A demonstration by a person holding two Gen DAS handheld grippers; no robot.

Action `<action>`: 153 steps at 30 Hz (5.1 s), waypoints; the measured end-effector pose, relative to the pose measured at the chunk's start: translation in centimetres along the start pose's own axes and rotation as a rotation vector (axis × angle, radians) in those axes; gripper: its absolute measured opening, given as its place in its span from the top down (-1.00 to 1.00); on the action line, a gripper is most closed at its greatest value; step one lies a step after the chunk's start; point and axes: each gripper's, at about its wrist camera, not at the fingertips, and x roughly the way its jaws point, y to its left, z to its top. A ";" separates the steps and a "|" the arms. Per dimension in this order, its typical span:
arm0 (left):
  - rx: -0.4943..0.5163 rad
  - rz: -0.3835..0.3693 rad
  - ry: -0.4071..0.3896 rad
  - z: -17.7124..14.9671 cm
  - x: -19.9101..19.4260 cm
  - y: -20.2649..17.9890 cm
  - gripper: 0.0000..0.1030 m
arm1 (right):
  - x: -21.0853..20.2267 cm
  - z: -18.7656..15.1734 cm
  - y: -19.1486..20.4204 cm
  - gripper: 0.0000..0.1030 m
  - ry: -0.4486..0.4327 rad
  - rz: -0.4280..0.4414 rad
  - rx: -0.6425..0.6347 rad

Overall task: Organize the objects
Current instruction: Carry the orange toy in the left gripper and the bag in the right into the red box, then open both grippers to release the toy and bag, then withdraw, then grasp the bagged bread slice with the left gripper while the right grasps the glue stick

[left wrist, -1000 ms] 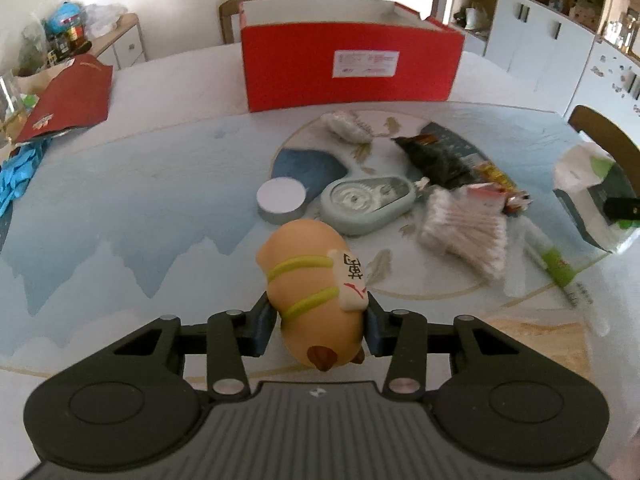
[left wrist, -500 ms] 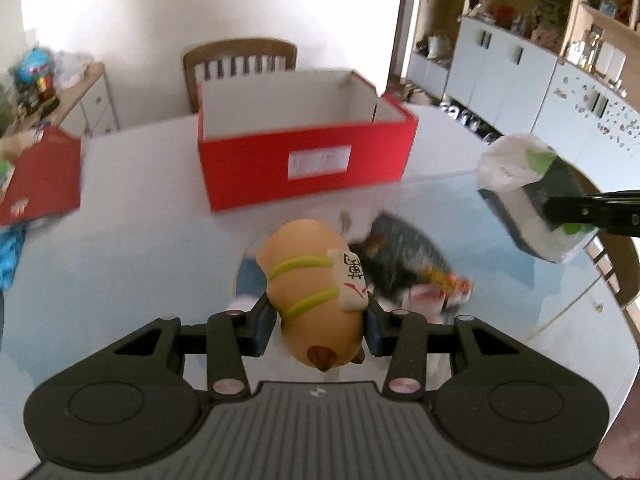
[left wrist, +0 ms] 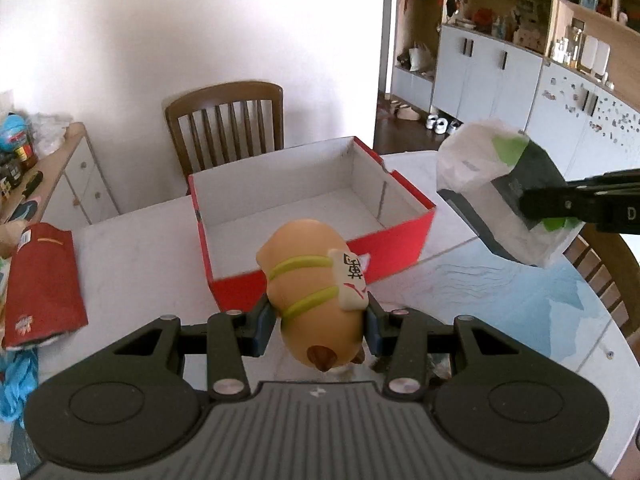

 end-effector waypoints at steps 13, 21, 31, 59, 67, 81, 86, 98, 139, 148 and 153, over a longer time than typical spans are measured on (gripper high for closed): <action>0.040 0.001 0.072 5.2 8.3 3.5 0.16 | 9.1 4.1 2.2 0.63 0.057 -0.073 -0.015; 0.081 -0.001 0.121 7.5 13.6 5.2 0.15 | 15.3 4.7 2.3 0.63 0.107 -0.135 -0.007; 0.126 -0.051 0.251 8.2 21.6 6.4 0.14 | 21.8 3.5 2.5 0.62 0.234 -0.189 -0.019; 0.036 -0.124 0.495 8.3 31.7 8.4 -0.27 | 27.4 0.4 2.7 0.35 0.419 -0.175 -0.056; 0.015 -0.123 0.406 9.7 28.6 8.5 -0.29 | 24.8 0.9 2.2 0.27 0.368 -0.143 -0.049; 0.003 -0.109 0.259 11.9 19.1 6.6 -0.29 | 16.4 2.4 2.4 0.27 0.246 -0.065 -0.063; -0.002 -0.100 0.202 11.4 14.6 5.7 -0.29 | 13.4 2.4 2.5 0.27 0.211 -0.036 -0.074; 0.001 -0.065 0.097 7.4 5.6 2.1 -0.29 | 5.8 0.2 2.0 0.24 0.147 0.007 -0.080; -0.041 -0.047 -0.083 -7.8 -8.9 -6.7 -0.55 | -7.6 -11.8 -0.5 -0.69 0.013 0.099 -0.120; -0.074 -0.100 -0.049 -11.7 -8.0 -7.6 -0.97 | -7.3 -14.9 -1.5 -0.71 0.052 0.073 -0.114; -0.088 -0.102 -0.025 -14.1 -7.2 -8.2 -0.98 | -6.4 -16.2 -2.1 -0.71 0.088 0.055 -0.101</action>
